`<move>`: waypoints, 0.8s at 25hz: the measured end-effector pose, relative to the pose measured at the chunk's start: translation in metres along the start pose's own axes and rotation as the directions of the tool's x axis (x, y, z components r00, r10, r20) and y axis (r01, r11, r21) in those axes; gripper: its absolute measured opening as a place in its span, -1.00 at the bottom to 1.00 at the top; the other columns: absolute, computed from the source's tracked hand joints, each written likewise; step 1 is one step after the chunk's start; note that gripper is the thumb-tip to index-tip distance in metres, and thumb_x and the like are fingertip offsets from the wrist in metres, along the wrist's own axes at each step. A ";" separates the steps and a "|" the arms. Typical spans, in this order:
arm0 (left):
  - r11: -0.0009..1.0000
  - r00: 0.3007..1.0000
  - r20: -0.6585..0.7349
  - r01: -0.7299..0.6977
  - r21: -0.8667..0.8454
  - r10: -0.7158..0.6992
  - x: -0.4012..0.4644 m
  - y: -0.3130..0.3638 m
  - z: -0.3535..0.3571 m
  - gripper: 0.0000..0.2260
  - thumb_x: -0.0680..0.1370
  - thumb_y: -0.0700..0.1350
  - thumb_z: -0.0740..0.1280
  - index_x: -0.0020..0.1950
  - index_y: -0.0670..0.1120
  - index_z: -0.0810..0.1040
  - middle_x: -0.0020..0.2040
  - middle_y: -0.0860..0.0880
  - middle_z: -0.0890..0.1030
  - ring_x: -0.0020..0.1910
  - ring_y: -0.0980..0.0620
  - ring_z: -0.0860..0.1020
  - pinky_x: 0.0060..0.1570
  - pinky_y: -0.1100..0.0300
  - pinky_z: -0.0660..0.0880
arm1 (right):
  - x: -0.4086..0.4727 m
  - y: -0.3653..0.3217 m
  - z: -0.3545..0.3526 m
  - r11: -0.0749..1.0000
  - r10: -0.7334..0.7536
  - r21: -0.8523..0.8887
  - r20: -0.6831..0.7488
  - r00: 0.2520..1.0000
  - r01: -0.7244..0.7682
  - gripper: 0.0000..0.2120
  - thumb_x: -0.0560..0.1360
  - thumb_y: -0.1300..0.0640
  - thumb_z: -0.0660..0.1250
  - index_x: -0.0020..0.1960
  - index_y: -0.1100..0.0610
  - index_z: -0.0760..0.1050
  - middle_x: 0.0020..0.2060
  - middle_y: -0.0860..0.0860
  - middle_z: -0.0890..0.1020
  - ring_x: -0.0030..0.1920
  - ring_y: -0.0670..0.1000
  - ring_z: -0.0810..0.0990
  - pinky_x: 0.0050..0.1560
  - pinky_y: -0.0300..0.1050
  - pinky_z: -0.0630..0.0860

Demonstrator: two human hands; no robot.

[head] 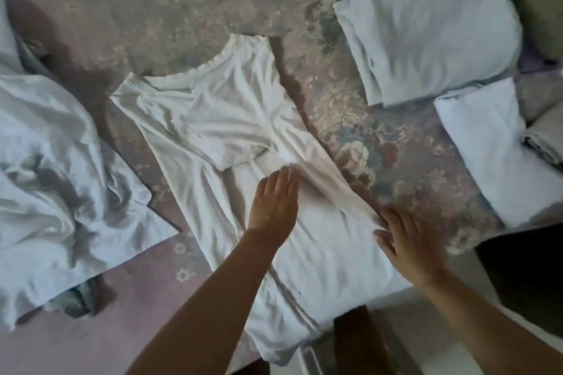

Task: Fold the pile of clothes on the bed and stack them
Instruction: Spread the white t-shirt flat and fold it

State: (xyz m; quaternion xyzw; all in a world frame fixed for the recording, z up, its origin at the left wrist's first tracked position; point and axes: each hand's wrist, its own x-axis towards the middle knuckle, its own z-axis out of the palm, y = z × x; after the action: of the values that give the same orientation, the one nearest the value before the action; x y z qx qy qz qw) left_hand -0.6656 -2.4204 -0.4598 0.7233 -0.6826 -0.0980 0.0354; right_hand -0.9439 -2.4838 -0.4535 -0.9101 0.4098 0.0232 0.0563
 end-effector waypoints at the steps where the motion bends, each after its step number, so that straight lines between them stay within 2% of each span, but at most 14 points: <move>1: 0.997 0.997 -0.021 -0.070 0.029 0.071 0.001 0.003 -0.006 -0.54 0.28 -0.25 0.48 0.16 -0.21 0.50 0.09 -0.19 0.59 -0.01 -0.16 0.59 -0.02 0.01 0.51 | -0.019 0.004 -0.001 0.998 0.049 -0.050 0.020 0.999 -0.048 -0.57 0.53 -0.05 0.12 0.12 0.25 0.54 -0.02 0.21 0.62 -0.08 0.23 0.58 -0.07 0.09 0.53; 3: 0.961 0.965 -0.028 -0.255 0.112 0.259 0.005 0.009 -0.016 -0.48 0.19 -0.27 0.48 0.11 -0.18 0.43 0.01 -0.16 0.58 -0.08 -0.14 0.56 -0.05 0.01 0.46 | -0.041 0.007 -0.010 0.984 0.150 -0.110 0.097 0.984 -0.139 -0.65 0.44 0.01 0.14 -0.08 0.24 0.58 -0.22 0.18 0.60 -0.22 0.21 0.58 -0.15 0.08 0.54; 5: 0.896 0.915 -0.020 -0.389 0.215 0.402 0.015 0.019 -0.018 -0.47 0.16 -0.29 0.42 0.10 -0.18 0.40 -0.01 -0.14 0.57 -0.12 -0.13 0.55 -0.05 0.02 0.47 | -0.047 0.006 -0.019 0.969 0.230 -0.116 0.117 0.966 -0.217 -0.75 0.37 0.04 0.13 -0.20 0.18 0.48 -0.35 0.15 0.53 -0.29 0.19 0.56 -0.11 0.09 0.44; 7: 0.817 0.857 -0.001 -0.492 0.301 0.516 0.023 0.037 -0.015 -0.51 0.20 -0.30 0.36 0.11 -0.18 0.39 -0.03 -0.13 0.57 -0.14 -0.10 0.55 -0.11 0.05 0.49 | -0.054 -0.001 -0.025 0.972 0.217 -0.103 0.045 0.975 -0.212 -0.85 0.34 0.07 0.12 -0.18 0.15 0.34 -0.41 0.14 0.51 -0.32 0.18 0.55 -0.13 0.06 0.35; 9: 0.744 0.797 -0.003 -0.562 0.361 0.604 0.026 0.059 -0.008 -0.59 0.27 -0.29 0.28 0.11 -0.16 0.39 -0.11 -0.08 0.55 -0.21 -0.06 0.52 -0.21 0.09 0.45 | -0.072 -0.016 -0.025 0.988 0.148 -0.032 -0.062 0.987 -0.150 -0.86 0.32 0.15 0.19 -0.16 0.15 0.27 -0.43 0.13 0.50 -0.37 0.16 0.54 -0.29 -0.01 0.43; 11: 0.680 0.744 0.005 -0.614 0.401 0.668 0.026 0.073 -0.003 -0.66 0.32 -0.30 0.22 0.08 -0.13 0.40 -0.23 -0.02 0.50 -0.33 0.00 0.46 -0.34 0.17 0.37 | -0.087 -0.034 -0.021 0.995 0.073 0.075 -0.106 0.992 -0.066 -0.67 0.21 0.26 0.39 -0.15 0.15 0.28 -0.43 0.09 0.50 -0.44 0.11 0.50 -0.49 -0.13 0.42; 14: 0.648 0.719 0.030 -0.643 0.409 0.695 0.021 0.072 0.011 -0.70 0.37 -0.32 0.23 0.07 -0.09 0.44 -0.30 0.02 0.47 -0.41 0.04 0.42 -0.48 0.24 0.24 | -0.102 -0.051 -0.001 0.991 -0.008 0.132 0.018 1.000 0.006 -0.43 0.03 0.25 0.58 -0.08 0.16 0.34 -0.40 0.05 0.50 -0.49 0.04 0.46 -0.58 -0.20 0.37; 16: 0.662 0.729 0.027 -0.635 0.399 0.684 0.008 0.069 0.020 -0.64 0.41 -0.32 0.19 0.18 -0.09 0.42 -0.21 -0.02 0.52 -0.34 0.01 0.49 -0.49 0.24 0.30 | -0.109 -0.052 0.012 0.980 -0.038 0.196 0.066 0.997 0.024 -0.42 0.09 0.13 0.62 -0.02 0.12 0.37 -0.35 0.01 0.53 -0.48 -0.01 0.49 -0.58 -0.22 0.36; 18: 0.687 0.742 0.020 -0.630 0.362 0.670 -0.010 0.066 0.023 -0.58 0.47 -0.31 0.04 0.31 -0.12 0.37 -0.06 -0.09 0.50 -0.22 -0.03 0.53 -0.39 0.17 0.41 | -0.108 -0.045 0.015 0.968 -0.030 0.248 0.050 0.998 0.017 -0.64 0.30 0.06 0.50 -0.03 0.06 0.38 -0.31 -0.03 0.53 -0.46 -0.04 0.51 -0.56 -0.26 0.32; 20: 0.707 0.754 0.009 -0.619 0.341 0.656 -0.032 0.066 0.026 -0.56 0.52 -0.28 -0.05 0.36 -0.14 0.35 0.09 -0.13 0.43 -0.05 -0.08 0.53 -0.15 0.04 0.49 | -0.096 -0.031 0.009 0.955 0.096 0.283 -0.016 0.995 -0.087 -0.83 0.42 0.10 0.36 -0.04 0.08 0.41 -0.27 0.00 0.53 -0.43 0.00 0.52 -0.51 -0.26 0.31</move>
State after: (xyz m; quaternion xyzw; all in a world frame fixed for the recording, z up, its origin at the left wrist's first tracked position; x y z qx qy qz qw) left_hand -0.7371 -2.3905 -0.4702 0.4422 -0.8937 0.0747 -0.0132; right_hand -0.9844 -2.3912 -0.4513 -0.8731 0.4514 -0.0463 0.1784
